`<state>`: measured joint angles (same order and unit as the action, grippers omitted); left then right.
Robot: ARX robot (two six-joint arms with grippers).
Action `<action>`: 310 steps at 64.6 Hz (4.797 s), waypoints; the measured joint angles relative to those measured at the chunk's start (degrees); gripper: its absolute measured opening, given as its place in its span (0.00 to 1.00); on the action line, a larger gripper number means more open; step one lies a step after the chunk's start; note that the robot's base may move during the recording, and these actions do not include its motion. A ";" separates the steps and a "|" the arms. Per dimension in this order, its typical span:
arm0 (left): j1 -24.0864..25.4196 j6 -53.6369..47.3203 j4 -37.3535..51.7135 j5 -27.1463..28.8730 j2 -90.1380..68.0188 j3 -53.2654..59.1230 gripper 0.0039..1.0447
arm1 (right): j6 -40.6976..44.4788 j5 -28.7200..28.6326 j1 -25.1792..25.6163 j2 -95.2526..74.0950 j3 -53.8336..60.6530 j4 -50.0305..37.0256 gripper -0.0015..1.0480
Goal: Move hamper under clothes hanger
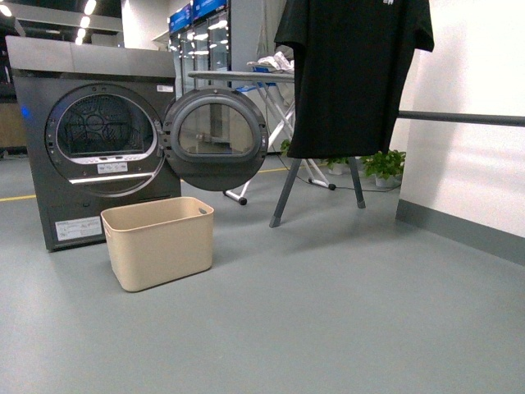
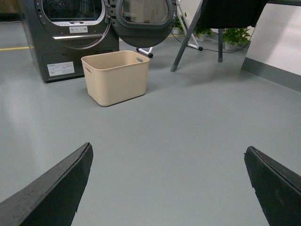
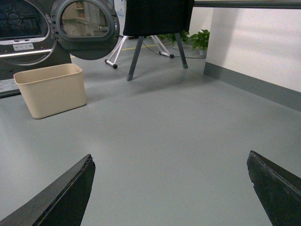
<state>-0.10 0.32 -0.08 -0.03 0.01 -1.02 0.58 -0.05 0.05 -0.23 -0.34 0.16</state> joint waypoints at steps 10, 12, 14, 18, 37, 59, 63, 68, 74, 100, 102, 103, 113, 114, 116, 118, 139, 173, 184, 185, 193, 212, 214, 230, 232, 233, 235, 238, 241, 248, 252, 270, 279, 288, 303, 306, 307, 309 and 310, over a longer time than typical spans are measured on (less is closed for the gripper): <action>0.00 0.00 0.00 0.00 0.00 0.00 0.94 | -0.02 0.00 0.00 0.00 0.00 0.00 0.93; 0.00 0.00 0.00 0.00 0.00 0.00 0.94 | 0.00 0.00 0.00 0.00 0.00 0.00 0.93; 0.00 0.00 0.00 0.00 0.00 0.00 0.94 | 0.00 0.00 0.00 0.00 0.00 0.00 0.93; 0.00 0.00 0.00 0.00 0.00 0.00 0.94 | -0.02 0.00 0.00 0.00 0.00 0.00 0.93; 0.00 0.00 0.00 0.00 0.00 0.00 0.94 | -0.02 0.00 0.00 0.00 0.00 0.00 0.93; 0.00 0.00 0.00 0.00 0.00 0.00 0.94 | -0.02 0.00 0.00 0.00 -0.02 0.00 0.93; 0.00 0.00 0.00 0.00 0.00 0.00 0.94 | 0.00 0.00 0.00 0.00 0.00 0.00 0.93; 0.00 0.02 0.00 0.02 -0.07 0.00 0.94 | 0.00 -0.02 0.00 0.00 0.00 0.00 0.93; 0.00 0.00 0.00 0.02 -0.02 0.00 0.94 | 0.00 -0.02 0.00 0.00 0.00 0.00 0.93; 0.00 0.02 -0.04 0.22 -0.07 0.00 0.94 | 0.00 -0.28 0.02 0.00 0.00 -0.04 0.93; 0.00 -0.02 0.00 0.20 -0.11 0.00 0.94 | 0.00 -0.17 0.00 0.00 -0.02 -0.04 0.93; 0.00 0.00 -0.02 -0.02 -0.04 0.00 0.94 | -0.02 -0.13 0.00 0.00 -0.02 -0.04 0.93; 0.00 -0.02 0.02 -0.09 -0.07 0.00 0.94 | -0.02 0.02 0.00 0.00 0.00 0.04 0.93; 0.00 -0.02 0.02 0.00 -0.04 0.00 0.94 | -0.02 0.04 0.00 0.00 -0.02 0.02 0.93; 0.00 0.00 0.00 0.04 -0.11 0.00 0.94 | 0.00 -0.04 0.00 0.00 0.00 0.02 0.93; 0.00 0.00 0.00 0.07 -0.04 0.00 0.94 | -0.02 -0.02 0.00 0.00 0.00 0.02 0.93; 0.00 0.00 0.00 0.00 -0.09 0.00 0.94 | 0.00 0.00 0.00 -0.07 0.00 0.07 0.93; 0.00 0.00 0.00 0.02 -0.11 0.00 0.94 | 0.00 -0.02 0.00 0.00 0.00 -0.04 0.93; 0.00 0.00 -0.02 0.02 -0.07 0.00 0.94 | 0.00 -0.07 0.00 0.00 0.00 0.00 0.93; 0.00 0.00 -0.02 0.02 -0.11 0.00 0.94 | 0.00 -0.02 0.00 0.00 0.00 0.00 0.93; 0.00 0.00 0.00 0.00 -0.04 0.00 0.94 | -0.02 0.00 0.00 0.00 0.00 0.00 0.93; 0.00 0.00 0.00 0.00 -0.04 0.00 0.94 | 0.00 0.00 0.00 0.00 0.00 0.00 0.93; 0.00 -0.02 0.00 0.02 -0.07 0.00 0.94 | -0.02 -0.02 0.00 -0.02 0.00 0.00 0.93; 0.00 -0.02 0.00 0.02 -0.09 0.00 0.94 | 0.00 -0.02 0.00 0.00 0.00 0.04 0.93; 0.00 -0.02 0.00 -0.02 -0.09 0.00 0.94 | -0.02 0.07 0.00 0.00 0.00 0.04 0.93; 0.00 -0.02 0.00 -0.20 -0.09 0.00 0.94 | -0.02 0.22 0.00 0.00 0.00 0.04 0.93; -0.02 -0.02 0.00 -0.20 -0.09 0.00 0.94 | -0.02 0.28 0.04 0.00 0.00 0.04 0.93; -0.02 -0.02 0.00 -0.20 -0.09 0.00 0.94 | -0.02 0.31 0.07 0.00 0.00 0.04 0.93; -0.02 -0.02 0.00 -0.20 -0.09 0.00 0.94 | 0.00 0.28 0.07 0.00 0.00 0.04 0.93; 0.00 0.00 0.00 0.02 -0.09 0.00 0.94 | 0.00 0.13 0.02 0.00 0.00 0.04 0.93; 0.00 0.00 0.00 0.24 -0.07 0.00 0.94 | 0.00 -0.09 0.02 0.00 0.00 0.02 0.93; 0.00 -0.02 0.00 0.02 -0.07 0.00 0.94 | 0.00 0.02 0.02 0.00 0.00 0.02 0.93; 0.00 0.00 0.00 0.02 -0.07 0.00 0.94 | -0.02 0.02 0.02 0.00 0.00 0.02 0.93; 0.04 0.00 0.00 0.37 -0.04 0.00 0.94 | -0.02 -0.37 -0.04 -0.02 0.00 0.02 0.93; 0.04 -0.02 0.00 0.04 -0.02 0.00 0.94 | 0.00 -0.02 -0.02 0.00 0.00 0.02 0.93; 0.04 0.00 0.00 0.02 -0.02 0.00 0.94 | 0.00 -0.02 -0.02 0.00 0.00 0.02 0.93; 0.04 -0.02 0.00 0.02 -0.02 0.00 0.94 | 0.00 -0.02 -0.02 0.00 0.00 0.02 0.93; 0.04 -0.02 0.00 0.02 -0.02 0.00 0.94 | 0.00 -0.02 -0.02 0.00 0.00 0.02 0.93; 0.04 0.00 -0.09 -0.04 -0.11 -0.04 0.94 | 0.00 -0.02 -0.02 0.00 0.00 0.02 0.93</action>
<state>-0.05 0.32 -0.16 -0.08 -0.10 -1.06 0.58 -0.08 0.03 -0.23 -0.34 0.19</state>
